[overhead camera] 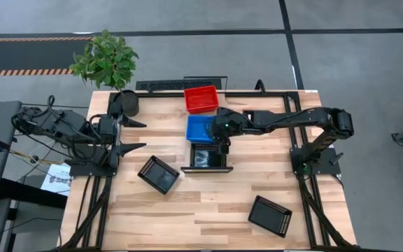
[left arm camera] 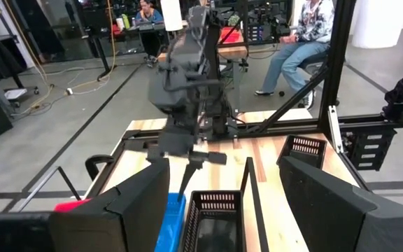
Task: Stack baskets on shelf by color
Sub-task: Stack the bottom black bin on the black bin on the shelf
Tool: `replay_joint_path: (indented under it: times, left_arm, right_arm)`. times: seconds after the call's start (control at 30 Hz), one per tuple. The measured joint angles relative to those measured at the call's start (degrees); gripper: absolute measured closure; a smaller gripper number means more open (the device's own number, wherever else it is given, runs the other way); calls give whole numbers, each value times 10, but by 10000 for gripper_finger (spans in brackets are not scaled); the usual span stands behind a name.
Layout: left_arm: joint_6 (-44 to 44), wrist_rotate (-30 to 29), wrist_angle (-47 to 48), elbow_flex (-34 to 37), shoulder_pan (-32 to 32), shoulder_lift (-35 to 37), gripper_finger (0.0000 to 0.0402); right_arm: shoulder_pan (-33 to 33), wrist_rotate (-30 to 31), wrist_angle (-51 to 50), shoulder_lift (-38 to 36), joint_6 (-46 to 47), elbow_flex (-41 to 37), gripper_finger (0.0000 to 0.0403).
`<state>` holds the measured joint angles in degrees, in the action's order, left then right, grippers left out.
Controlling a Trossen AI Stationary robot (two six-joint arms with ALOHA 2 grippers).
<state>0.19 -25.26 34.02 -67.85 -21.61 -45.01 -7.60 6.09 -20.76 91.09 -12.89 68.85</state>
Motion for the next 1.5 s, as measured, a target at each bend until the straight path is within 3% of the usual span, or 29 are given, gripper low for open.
replay_joint_path:
  times: [0.17, 0.23, 0.33, 0.47, 0.67, 0.77, 0.9, 1.13, 1.5]
  left_arm:
    - [-2, 6, 4, 0, 0, 0, 142]
    - [-5, 16, 12, 0, 0, 0, 142]
    - [-7, 26, 19, 0, 0, 0, 142]
    - [-6, 38, 25, 0, 0, 0, 142]
    - [9, 40, 25, 0, 0, 0, 142]
    - [16, 40, 25, 0, 0, 0, 142]
    - [17, 40, 25, 0, 0, 0, 142]
    - [35, 50, 25, 0, 0, 0, 142]
    - [41, 50, 25, 0, 0, 0, 142]
  right_arm:
    - [12, -9, -203, -1, 110, 114, 199]
    - [25, -40, -293, -2, 182, 143, 199]
    - [61, -104, -392, -1, 294, 152, 203]
    - [156, -112, -462, -1, 431, 126, 215]
    - [333, -128, -435, 0, 671, 82, 221]
    - [406, -126, -370, 0, 778, 82, 217]
    - [480, -62, -313, 4, 884, 82, 214]
    - [536, -51, -307, 67, 953, 82, 208]
    - [583, -91, -277, 145, 1001, 82, 169]
